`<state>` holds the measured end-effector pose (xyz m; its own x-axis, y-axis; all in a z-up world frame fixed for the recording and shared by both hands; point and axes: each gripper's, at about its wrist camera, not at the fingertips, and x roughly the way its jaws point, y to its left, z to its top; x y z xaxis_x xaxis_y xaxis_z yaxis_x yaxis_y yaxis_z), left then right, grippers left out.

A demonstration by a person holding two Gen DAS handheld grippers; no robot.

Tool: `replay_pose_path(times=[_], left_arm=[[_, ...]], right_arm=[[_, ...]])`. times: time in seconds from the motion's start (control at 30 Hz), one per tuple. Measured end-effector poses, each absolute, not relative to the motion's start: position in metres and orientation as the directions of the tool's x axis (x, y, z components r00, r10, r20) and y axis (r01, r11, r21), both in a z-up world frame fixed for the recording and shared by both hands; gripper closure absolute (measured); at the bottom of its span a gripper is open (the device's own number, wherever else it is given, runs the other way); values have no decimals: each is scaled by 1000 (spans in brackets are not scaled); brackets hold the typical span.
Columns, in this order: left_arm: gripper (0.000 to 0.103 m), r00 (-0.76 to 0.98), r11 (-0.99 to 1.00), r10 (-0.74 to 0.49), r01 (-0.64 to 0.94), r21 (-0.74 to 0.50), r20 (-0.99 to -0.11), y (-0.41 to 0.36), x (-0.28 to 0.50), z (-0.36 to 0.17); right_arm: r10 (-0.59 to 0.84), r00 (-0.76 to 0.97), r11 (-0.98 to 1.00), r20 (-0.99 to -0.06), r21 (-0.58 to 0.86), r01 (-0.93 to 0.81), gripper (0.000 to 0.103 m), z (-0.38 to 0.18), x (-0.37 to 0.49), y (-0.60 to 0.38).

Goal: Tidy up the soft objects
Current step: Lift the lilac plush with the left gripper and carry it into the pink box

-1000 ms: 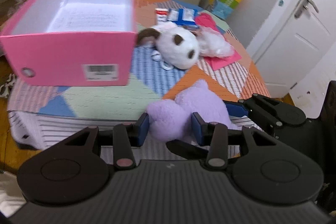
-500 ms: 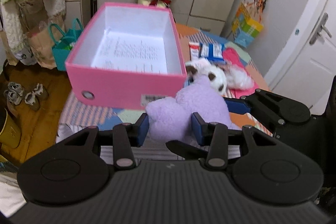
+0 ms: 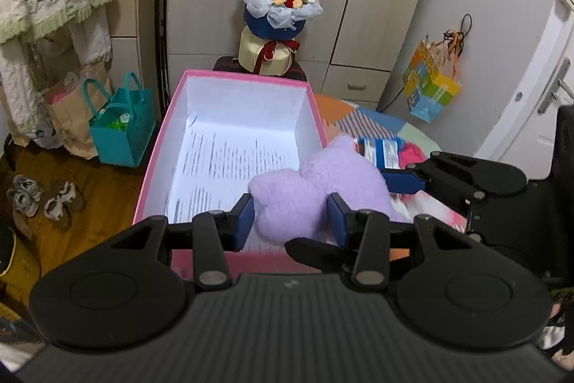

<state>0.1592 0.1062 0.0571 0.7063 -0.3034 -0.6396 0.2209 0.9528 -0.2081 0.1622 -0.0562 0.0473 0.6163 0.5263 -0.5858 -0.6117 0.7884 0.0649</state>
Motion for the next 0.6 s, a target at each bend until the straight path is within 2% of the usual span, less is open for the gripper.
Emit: replay_pose_path(times=[0.2,0.37,0.6], left_arm=[[61,657,938,-344,208,-278,-670,112,241,46],[61,638,942,-331,177,-286,-696,114,298,34],[62,559,914,-371,75,-400,-742,135,366,-7]], right_arm=[[503,602,813,-620,102,-573,21,37,232,-56],[495,568,817,-657,130,-562,21,24,294,-49],[465,496,830,-733,168,-531,21,-5,360,-34]])
